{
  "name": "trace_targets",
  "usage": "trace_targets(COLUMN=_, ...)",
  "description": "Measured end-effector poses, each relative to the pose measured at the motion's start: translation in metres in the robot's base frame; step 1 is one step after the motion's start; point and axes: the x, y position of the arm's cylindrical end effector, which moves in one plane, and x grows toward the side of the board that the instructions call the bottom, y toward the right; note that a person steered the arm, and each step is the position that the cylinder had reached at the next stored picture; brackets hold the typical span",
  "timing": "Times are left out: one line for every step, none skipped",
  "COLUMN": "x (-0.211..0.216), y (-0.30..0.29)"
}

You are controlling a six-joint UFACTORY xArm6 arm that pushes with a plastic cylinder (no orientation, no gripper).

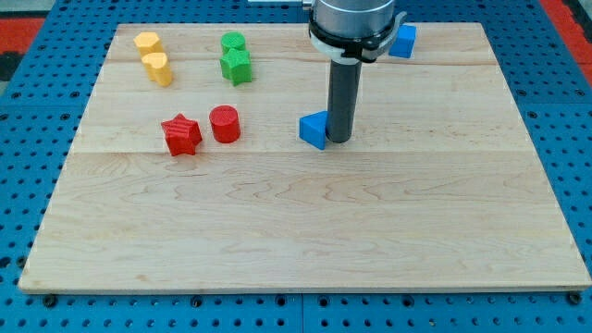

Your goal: Push blue triangle to the left of blue cube

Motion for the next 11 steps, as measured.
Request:
trace_targets(x=0.042, y=-0.014)
trace_targets(x=0.021, y=-0.048)
trace_targets(x=-0.024, y=-0.022)
trace_targets(x=-0.068, y=0.002)
trace_targets(x=-0.093, y=-0.001)
trace_targets(x=-0.121, y=-0.002)
trace_targets(x=-0.145, y=0.025)
trace_targets(x=-0.152, y=0.016)
trace_targets(x=-0.165, y=0.013)
trace_targets(x=-0.184, y=0.027)
trace_targets(x=-0.187, y=0.040)
